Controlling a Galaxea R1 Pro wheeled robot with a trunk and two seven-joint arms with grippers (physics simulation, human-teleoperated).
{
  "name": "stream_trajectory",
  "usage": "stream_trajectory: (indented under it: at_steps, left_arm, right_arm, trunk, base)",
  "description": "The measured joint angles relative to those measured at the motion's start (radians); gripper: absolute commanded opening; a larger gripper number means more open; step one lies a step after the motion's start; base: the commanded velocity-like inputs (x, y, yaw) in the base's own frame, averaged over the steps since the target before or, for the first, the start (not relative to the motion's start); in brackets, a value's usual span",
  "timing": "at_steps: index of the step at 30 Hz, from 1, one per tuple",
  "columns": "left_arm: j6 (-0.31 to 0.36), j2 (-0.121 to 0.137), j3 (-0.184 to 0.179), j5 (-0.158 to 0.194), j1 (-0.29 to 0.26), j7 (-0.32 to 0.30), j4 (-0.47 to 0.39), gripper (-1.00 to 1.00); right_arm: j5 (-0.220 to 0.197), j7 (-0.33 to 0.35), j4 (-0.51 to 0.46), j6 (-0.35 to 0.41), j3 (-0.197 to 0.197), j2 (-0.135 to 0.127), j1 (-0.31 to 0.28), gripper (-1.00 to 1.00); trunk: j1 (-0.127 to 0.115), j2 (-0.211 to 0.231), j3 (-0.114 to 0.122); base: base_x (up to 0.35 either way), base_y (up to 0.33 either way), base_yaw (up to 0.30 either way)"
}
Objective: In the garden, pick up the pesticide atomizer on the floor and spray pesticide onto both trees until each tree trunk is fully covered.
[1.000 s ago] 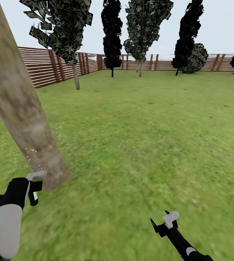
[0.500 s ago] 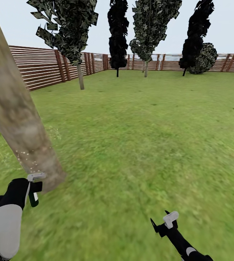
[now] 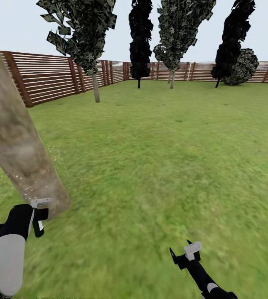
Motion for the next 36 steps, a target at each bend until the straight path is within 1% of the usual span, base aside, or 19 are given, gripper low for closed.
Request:
stream_trajectory:
  at_steps: [4, 13, 16, 33, 36]
  left_arm:
    - [0.0, 0.0, 0.009, 0.0, 0.0, 0.002, 0.0, -1.0]
    - [0.0, 0.0, 0.011, 0.002, 0.0, 0.002, 0.0, -1.0]
    - [0.0, -0.001, 0.01, 0.003, 0.0, 0.003, 0.0, -1.0]
    - [0.0, -0.005, 0.01, 0.003, 0.0, 0.003, 0.0, -1.0]
    - [0.0, -0.003, 0.011, 0.002, 0.0, 0.003, 0.0, -1.0]
  right_arm:
    - [0.0, 0.001, 0.0, 0.0, 0.0, 0.0, 0.0, 1.0]
    - [0.0, 0.001, 0.001, 0.001, 0.0, 0.0, 0.0, 1.0]
    - [0.001, 0.001, 0.001, 0.002, 0.0, 0.0, 0.0, 1.0]
    - [0.003, 0.004, 0.001, 0.001, 0.0, 0.0, 0.0, 1.0]
    - [0.003, 0.003, 0.001, 0.001, 0.0, 0.0, 0.0, 1.0]
  trunk:
    - [0.0, 0.0, 0.0]
    - [0.0, 0.0, 0.0]
    - [0.0, 0.0, 0.0]
    - [0.0, 0.0, 0.0]
    - [0.0, 0.0, 0.0]
  base:
    - [0.187, -0.143, 0.277]
    - [0.007, -0.005, 0.277]
    - [0.112, -0.176, 0.244]
    - [0.184, -0.232, 0.007]
    - [0.146, -0.244, 0.188]
